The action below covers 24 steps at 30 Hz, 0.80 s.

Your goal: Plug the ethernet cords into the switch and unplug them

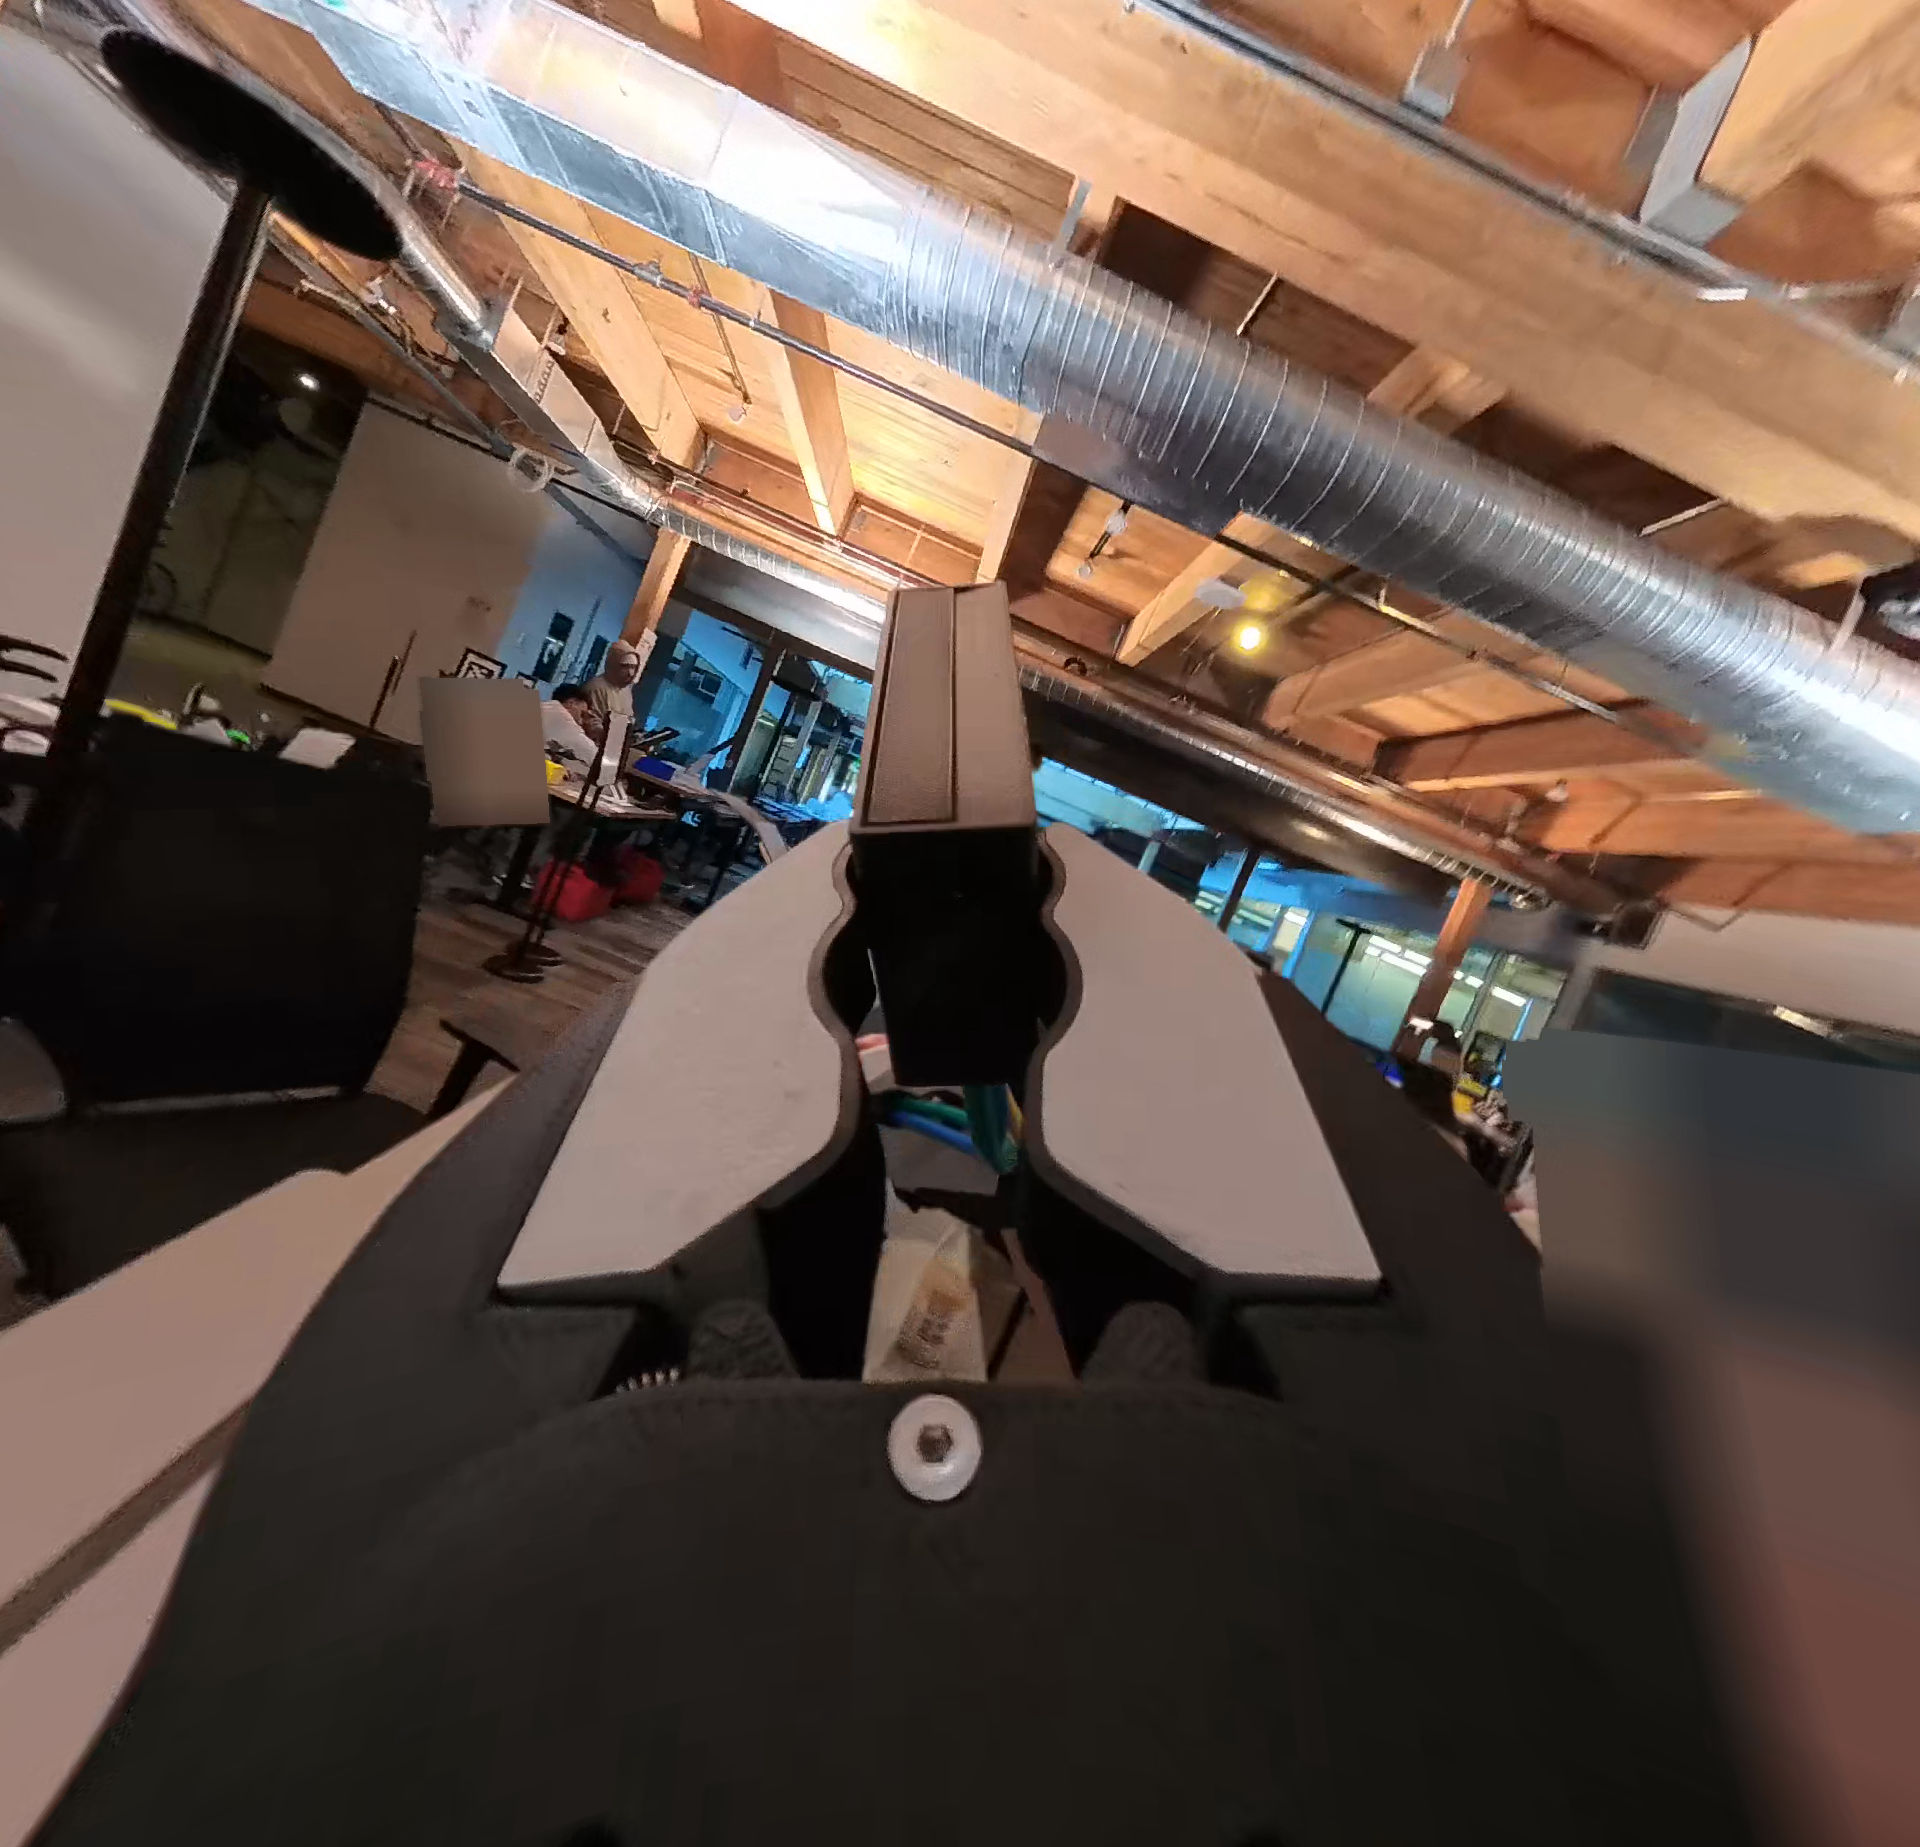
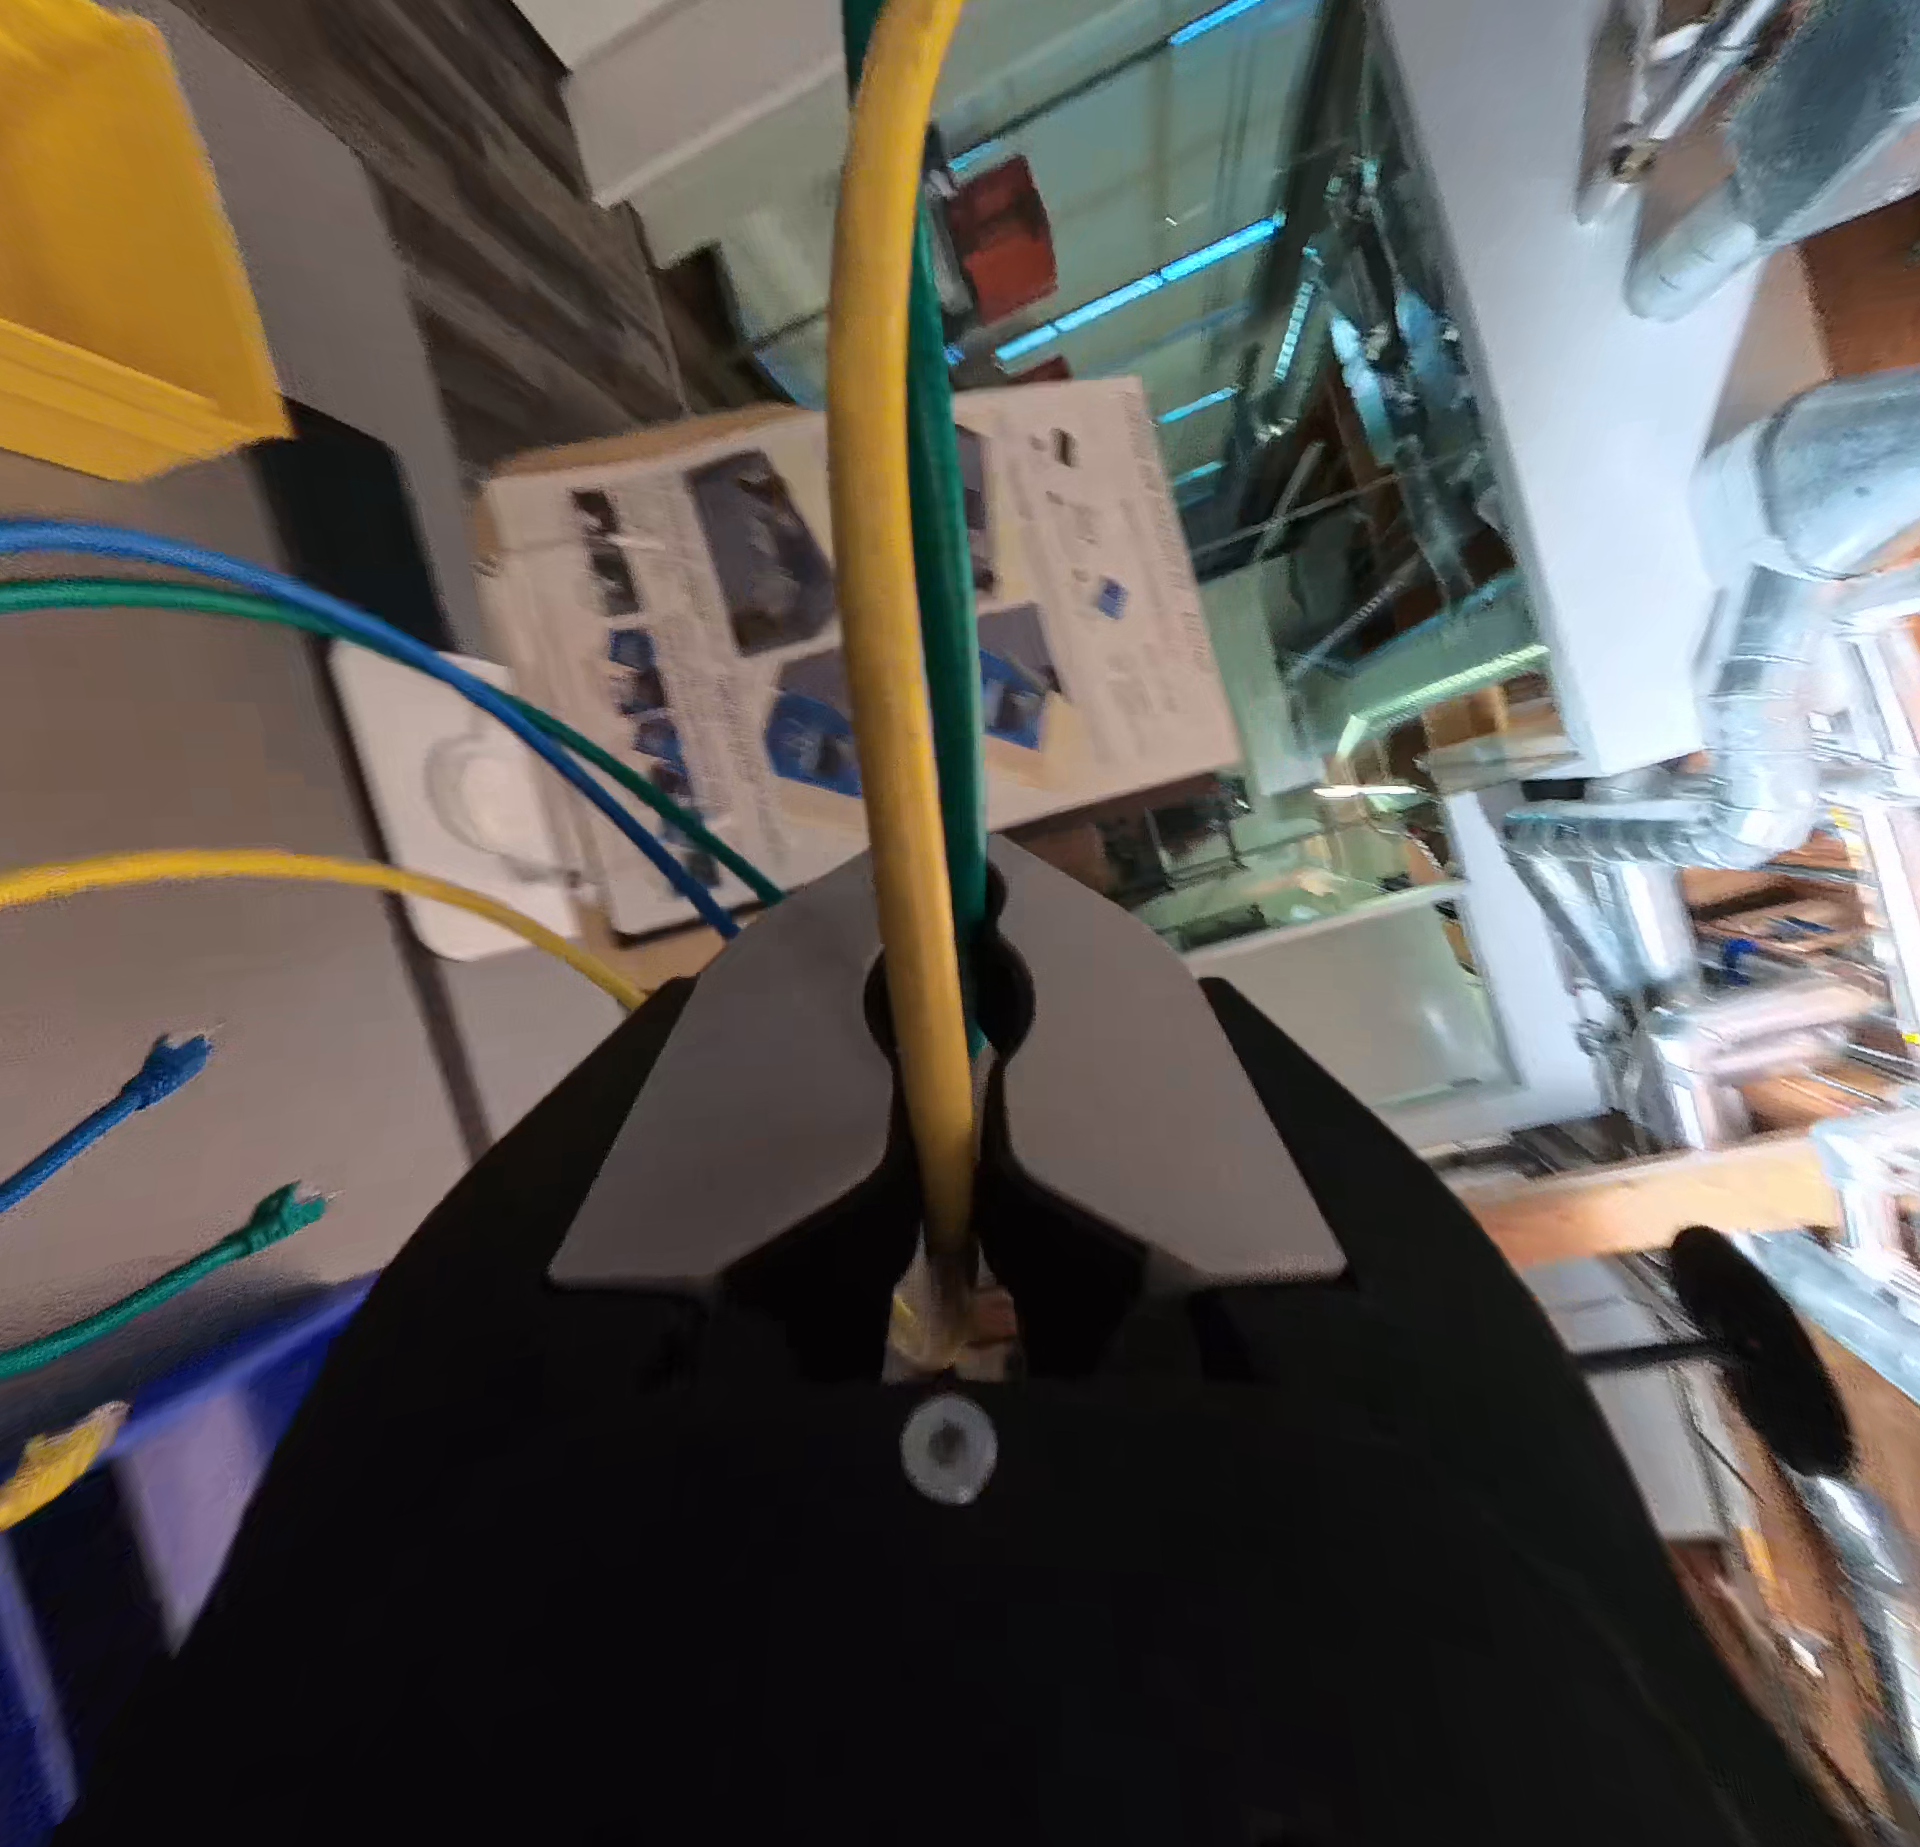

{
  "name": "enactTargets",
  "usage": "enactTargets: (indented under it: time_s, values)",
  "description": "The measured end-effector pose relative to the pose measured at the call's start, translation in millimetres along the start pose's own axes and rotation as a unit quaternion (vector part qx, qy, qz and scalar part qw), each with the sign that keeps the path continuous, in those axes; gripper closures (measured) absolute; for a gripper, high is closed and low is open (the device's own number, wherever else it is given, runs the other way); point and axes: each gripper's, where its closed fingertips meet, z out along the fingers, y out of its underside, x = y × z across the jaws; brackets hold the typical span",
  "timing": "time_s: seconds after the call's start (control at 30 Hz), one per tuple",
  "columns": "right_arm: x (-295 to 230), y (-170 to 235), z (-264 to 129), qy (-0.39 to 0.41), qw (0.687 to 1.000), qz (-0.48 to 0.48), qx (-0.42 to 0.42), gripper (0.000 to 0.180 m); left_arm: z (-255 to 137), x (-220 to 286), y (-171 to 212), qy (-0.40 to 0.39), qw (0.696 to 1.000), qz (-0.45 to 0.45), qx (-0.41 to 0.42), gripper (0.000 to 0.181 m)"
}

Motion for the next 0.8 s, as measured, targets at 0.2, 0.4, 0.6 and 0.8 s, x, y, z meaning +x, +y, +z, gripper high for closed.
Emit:
enactTargets:
  time_s: [0.2,0.4,0.6,0.8]
  values:
    - [64.1,48.5,-7.8,0.019,0.999,-0.020,-0.041,0.173,75.7,8.6,-4.6,0.009,0.999,0.022,-0.024,0.154]
    - [68.8,86.7,-24.2,0.017,0.998,-0.010,-0.057,0.173,111.4,-6.9,14.3,0.015,0.999,0.015,-0.040,0.155]
    - [54.8,122.0,-27.5,-0.006,0.996,-0.007,-0.086,0.173,133.2,-27.3,36.6,0.007,0.998,0.017,-0.063,0.155]
    - [48.5,150.5,-27.2,0.002,0.995,0.000,-0.096,0.173,153.4,-43.6,53.3,-0.003,0.996,0.020,-0.082,0.155]
